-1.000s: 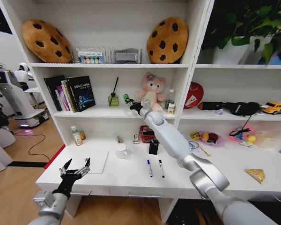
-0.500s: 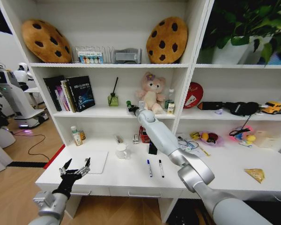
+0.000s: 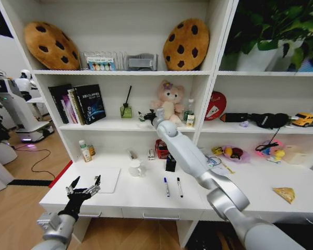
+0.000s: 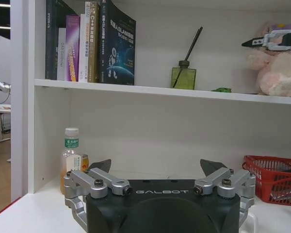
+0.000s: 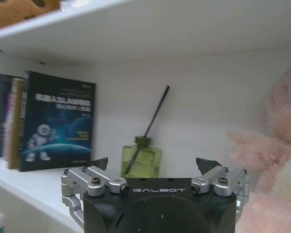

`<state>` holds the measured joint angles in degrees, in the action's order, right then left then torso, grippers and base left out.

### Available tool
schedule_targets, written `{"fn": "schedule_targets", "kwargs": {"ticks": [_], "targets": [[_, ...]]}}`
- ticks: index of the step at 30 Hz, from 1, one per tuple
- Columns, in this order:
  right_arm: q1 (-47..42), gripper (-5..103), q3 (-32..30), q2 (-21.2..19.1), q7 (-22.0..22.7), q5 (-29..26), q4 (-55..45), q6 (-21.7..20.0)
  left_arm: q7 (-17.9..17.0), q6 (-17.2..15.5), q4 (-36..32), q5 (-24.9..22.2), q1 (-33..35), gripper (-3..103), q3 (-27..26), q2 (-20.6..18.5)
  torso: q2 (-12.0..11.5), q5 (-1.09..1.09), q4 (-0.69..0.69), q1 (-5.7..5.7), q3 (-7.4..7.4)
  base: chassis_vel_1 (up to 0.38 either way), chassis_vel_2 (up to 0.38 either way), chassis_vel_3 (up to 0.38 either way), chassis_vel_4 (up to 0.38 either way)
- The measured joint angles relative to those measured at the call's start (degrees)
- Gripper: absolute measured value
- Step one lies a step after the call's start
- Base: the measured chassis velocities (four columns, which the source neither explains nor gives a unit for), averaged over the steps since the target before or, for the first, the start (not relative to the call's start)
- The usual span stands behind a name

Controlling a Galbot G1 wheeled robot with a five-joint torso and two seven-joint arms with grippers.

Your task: Organize the objects on the table.

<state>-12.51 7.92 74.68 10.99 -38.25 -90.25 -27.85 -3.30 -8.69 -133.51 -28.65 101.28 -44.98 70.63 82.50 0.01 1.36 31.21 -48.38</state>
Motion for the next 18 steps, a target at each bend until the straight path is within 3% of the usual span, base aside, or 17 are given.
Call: {"fn": "schedule_targets", "kwargs": {"ticks": [2, 3, 5, 6, 7, 11, 12, 18], "targets": [[-4.7, 100, 0.0, -2.0, 5.1, -3.0, -8.3, -2.4, 0.0, 0.0, 0.0, 0.0, 0.0, 100, 0.0, 0.0, 0.0, -0.01, -0.02, 0.00, 0.01, 0.000, 0.000, 0.000, 0.000], [-4.7, 100, 0.0, -2.0, 5.1, -3.0, -8.3, -2.4, 0.0, 0.0, 0.0, 0.0, 0.0, 100, 0.0, 0.0, 0.0, -0.01, -0.02, 0.00, 0.01, 0.000, 0.000, 0.000, 0.000], [-10.0, 100, -0.2, -3.6, 9.4, -4.7, -13.0, -4.0, 0.0, 0.0, 0.0, 0.0, 0.0, 100, 0.0, 0.0, 0.0, 0.01, -0.01, 0.00, 0.00, 0.000, 0.000, 0.000, 0.000], [-14.8, 100, -1.1, -5.5, 11.7, -5.0, -16.0, -4.8, 0.0, 0.0, 0.0, 0.0, 0.0, 100, 0.0, 0.0, 0.0, 0.01, -0.05, 0.00, 0.00, 0.000, 0.000, 0.000, 0.000], [-18.6, 100, -2.0, -7.1, 12.9, -4.2, -17.4, -5.1, 0.0, 0.0, 0.0, 0.0, 0.0, 100, 0.0, 0.0, 0.0, 0.00, -0.01, 0.00, 0.00, 0.000, 0.000, 0.000, 0.000], [-26.2, 100, -4.7, -8.8, 13.6, -0.1, -18.7, -5.2, 0.0, 0.0, 0.0, 0.0, 0.0, 100, 0.0, 0.0, 0.0, 0.00, 0.00, 0.00, 0.00, 0.000, 0.000, 0.000, 0.000], [-32.9, 100, -7.2, -8.6, 12.5, 4.6, -18.6, -5.0, 0.0, 0.0, 0.0, 0.0, 0.0, 100, 0.0, 0.0, 0.0, 0.00, 0.03, 0.00, 0.00, 0.000, 0.000, 0.000, 0.000], [-43.8, 99, -10.3, -4.4, 11.7, 10.4, -14.2, -1.7, 0.0, 0.0, 0.0, 0.0, 0.0, 100, 0.0, 0.0, 0.0, 0.00, -0.03, 0.00, 0.00, 0.000, 0.000, 0.000, 0.000]]}}
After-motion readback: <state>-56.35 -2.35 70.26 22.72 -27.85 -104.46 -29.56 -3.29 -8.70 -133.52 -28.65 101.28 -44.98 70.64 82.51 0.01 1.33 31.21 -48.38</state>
